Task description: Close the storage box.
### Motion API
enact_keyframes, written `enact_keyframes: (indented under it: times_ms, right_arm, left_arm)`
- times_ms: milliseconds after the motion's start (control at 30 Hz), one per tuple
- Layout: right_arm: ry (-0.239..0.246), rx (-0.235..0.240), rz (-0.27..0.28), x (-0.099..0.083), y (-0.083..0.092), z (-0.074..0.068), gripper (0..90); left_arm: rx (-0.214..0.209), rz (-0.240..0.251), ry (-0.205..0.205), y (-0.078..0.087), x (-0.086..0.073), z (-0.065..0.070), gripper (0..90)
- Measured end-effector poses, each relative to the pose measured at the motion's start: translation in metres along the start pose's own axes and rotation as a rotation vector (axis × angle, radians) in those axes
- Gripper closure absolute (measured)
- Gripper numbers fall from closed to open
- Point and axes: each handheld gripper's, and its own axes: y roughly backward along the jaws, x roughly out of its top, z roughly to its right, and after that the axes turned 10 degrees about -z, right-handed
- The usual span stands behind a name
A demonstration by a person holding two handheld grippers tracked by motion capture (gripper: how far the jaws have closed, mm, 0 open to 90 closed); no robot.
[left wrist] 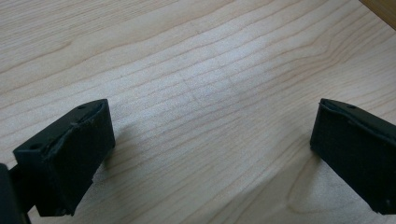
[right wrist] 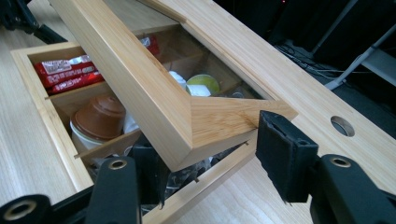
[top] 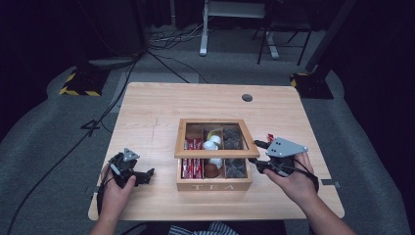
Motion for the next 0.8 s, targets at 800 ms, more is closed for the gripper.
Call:
enact_keyframes:
  times_ms: [800]
  right_arm:
    - [0.073, -0.021, -0.050, -0.025, -0.005, -0.024, 45.2]
  left_arm:
    - [0.002, 0.002, 0.001, 0.000, 0.000, 0.000, 0.0]
